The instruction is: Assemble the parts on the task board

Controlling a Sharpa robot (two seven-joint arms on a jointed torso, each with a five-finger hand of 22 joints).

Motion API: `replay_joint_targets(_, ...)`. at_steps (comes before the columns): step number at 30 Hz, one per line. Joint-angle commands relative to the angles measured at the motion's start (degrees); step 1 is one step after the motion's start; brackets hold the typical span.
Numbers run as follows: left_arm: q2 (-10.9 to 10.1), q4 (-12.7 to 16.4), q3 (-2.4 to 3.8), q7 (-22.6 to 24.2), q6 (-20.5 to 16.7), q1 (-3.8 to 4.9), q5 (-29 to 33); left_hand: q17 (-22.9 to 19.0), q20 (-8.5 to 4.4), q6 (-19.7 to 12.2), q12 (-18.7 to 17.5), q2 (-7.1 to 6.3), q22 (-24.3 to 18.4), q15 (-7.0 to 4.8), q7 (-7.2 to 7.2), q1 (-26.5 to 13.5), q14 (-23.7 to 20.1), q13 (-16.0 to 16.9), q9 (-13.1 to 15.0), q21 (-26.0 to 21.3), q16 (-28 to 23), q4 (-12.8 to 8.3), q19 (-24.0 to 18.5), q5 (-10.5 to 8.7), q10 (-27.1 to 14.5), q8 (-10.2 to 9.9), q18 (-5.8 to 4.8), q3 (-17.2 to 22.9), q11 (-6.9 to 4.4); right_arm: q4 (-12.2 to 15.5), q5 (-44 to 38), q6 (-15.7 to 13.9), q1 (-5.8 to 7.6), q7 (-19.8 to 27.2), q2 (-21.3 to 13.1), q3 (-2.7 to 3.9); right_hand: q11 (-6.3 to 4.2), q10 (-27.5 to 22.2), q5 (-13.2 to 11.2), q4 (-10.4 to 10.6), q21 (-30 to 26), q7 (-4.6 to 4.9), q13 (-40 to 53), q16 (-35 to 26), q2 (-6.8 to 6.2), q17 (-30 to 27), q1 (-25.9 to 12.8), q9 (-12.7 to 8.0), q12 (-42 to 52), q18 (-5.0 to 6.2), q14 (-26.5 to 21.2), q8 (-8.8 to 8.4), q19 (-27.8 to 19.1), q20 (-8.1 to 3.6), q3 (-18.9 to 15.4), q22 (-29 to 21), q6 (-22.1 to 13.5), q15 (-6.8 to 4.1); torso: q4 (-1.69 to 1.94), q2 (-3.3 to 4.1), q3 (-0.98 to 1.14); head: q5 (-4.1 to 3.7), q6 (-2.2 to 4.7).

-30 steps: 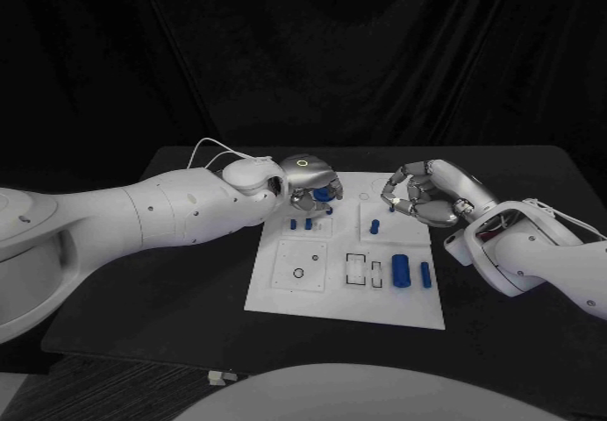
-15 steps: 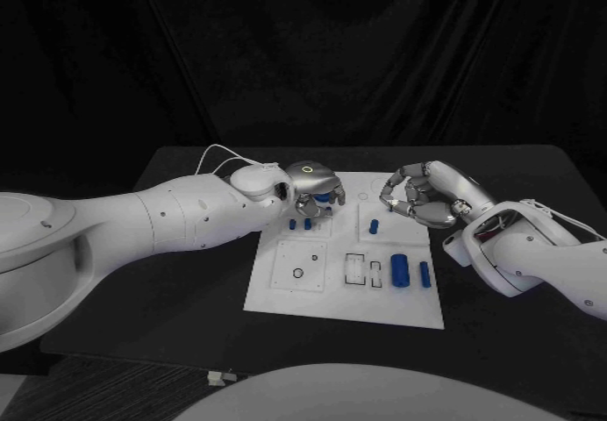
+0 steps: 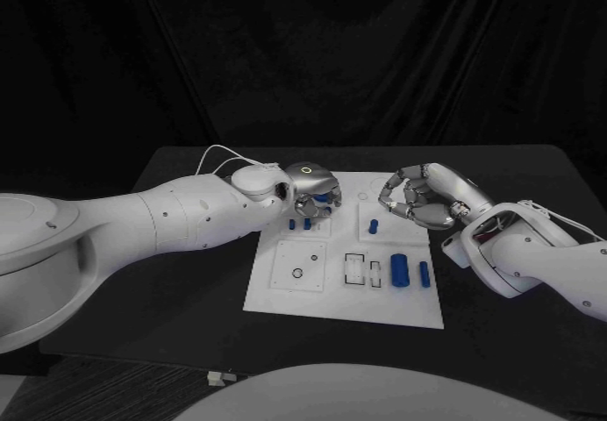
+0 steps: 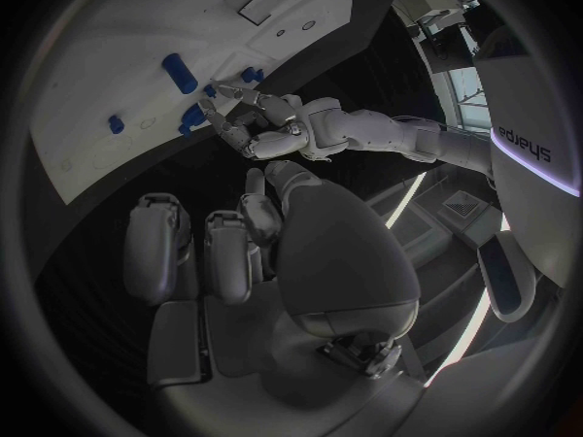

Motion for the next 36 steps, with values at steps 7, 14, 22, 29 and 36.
replay_joint_targets(7, 0.9, -1.4, 0.06, 0.0, 1.3, -0.74, -0.2, -0.7, -0.07, 2.2, -0.1, 0.4, 11.0, -0.38, 0.79, -0.2, -0.1, 1.2, -0.3, -1.1, -0.8, -1.5, -0.6, 1.25, -0.4, 0.4, -1.65, 0.6, -0.13, 0.0, -0.4, 0.7, -0.18, -1.0, 0.1, 0.04, -0.1, 0.7, 1.0, -0.2, 1.1, 0.1, 0.1, 0.7, 0.3, 4.9, 1.0, -0.7, 0.1, 0.64, 4.5, -1.06, 1.1, -0.1, 0.2, 12.0, -0.2, -0.11, 0.0, -0.04, 0.0, -0.05, -0.01)
replay_joint_targets(14, 1.5, -2.8, 0.06, 0.6, 0.8, -1.28, -0.2, -0.9, -0.18, 3.1, 0.0, 0.8, 10.9, -0.56, 1.01, 0.1, -0.1, 1.4, -0.2, -1.4, -0.9, -2.1, -0.8, 1.45, 0.0, 0.7, -1.57, 1.1, -0.38, -0.1, -0.4, 0.9, -0.2, -1.1, 0.1, 0.04, -0.09, 0.7, 1.2, -0.2, 1.0, 0.11, -0.1, 0.5, 0.32, 4.6, 1.1, -0.8, 0.0, 0.68, 4.4, -1.1, 1.1, -0.09, 0.2, 11.9, -0.2, -0.09, 0.01, -0.03, -0.01, 0.12, -0.01)
replay_joint_targets(22, 1.8, -3.3, 0.06, 1.5, -0.9, -1.77, -0.2, -1.7, -0.57, 4.8, 0.3, 1.98, 10.8, -1.04, 1.23, 1.0, -0.3, 1.7, 0.2, -1.8, -1.3, -3.3, -0.9, 1.46, 1.6, 1.3, -1.5, 2.4, -0.95, -0.1, -0.4, 1.2, -0.23, -1.2, 0.1, 0.04, -0.09, 0.7, 1.4, -0.3, 0.9, 0.11, -0.2, 0.5, 0.34, 4.5, 1.2, -0.8, -0.1, 0.7, 4.4, -1.12, 1.0, -0.08, 0.2, 11.9, -0.1, -0.09, 0.01, -0.02, 0.0, 0.18, -0.01)
replay_joint_targets(29, 1.4, -3.2, 0.06, 2.7, -3.3, -1.92, -0.2, -1.4, -0.87, 5.4, 0.6, 2.48, 10.9, -1.29, 1.38, 1.6, -0.1, 1.8, 0.2, -1.8, -1.3, -4.2, -0.8, 1.42, 3.4, 1.3, -1.53, 3.0, -1.16, -0.1, -0.4, 1.4, -0.29, -1.2, 0.1, 0.04, -0.09, 0.7, 1.5, -0.3, 0.8, 0.11, -0.2, 0.4, 0.36, 4.4, 1.3, -0.8, -0.1, 0.72, 4.4, -1.12, 1.0, -0.07, 0.3, 11.8, -0.1, -0.08, 0.01, -0.01, 0.0, 0.14, -0.01)
replay_joint_targets(36, -0.5, -1.3, 0.06, 3.8, -6.5, -1.95, -0.2, -1.1, -1.32, 8.4, 1.0, 3.11, 11.0, -1.81, 1.14, 1.6, 0.3, 2.2, 0.8, -1.6, -1.3, -5.3, -0.5, 1.21, 7.5, 2.4, -1.59, 3.0, -1.84, -0.1, -0.4, 1.5, -0.38, -1.2, 0.1, 0.04, -0.09, 0.7, 1.5, -0.4, 0.8, 0.11, -0.2, 0.4, 0.37, 4.3, 1.4, -0.8, -0.1, 0.72, 4.4, -1.12, 1.0, -0.07, 0.3, 11.8, -0.1, -0.08, 0.01, -0.03, 0.0, 0.12, -0.01)
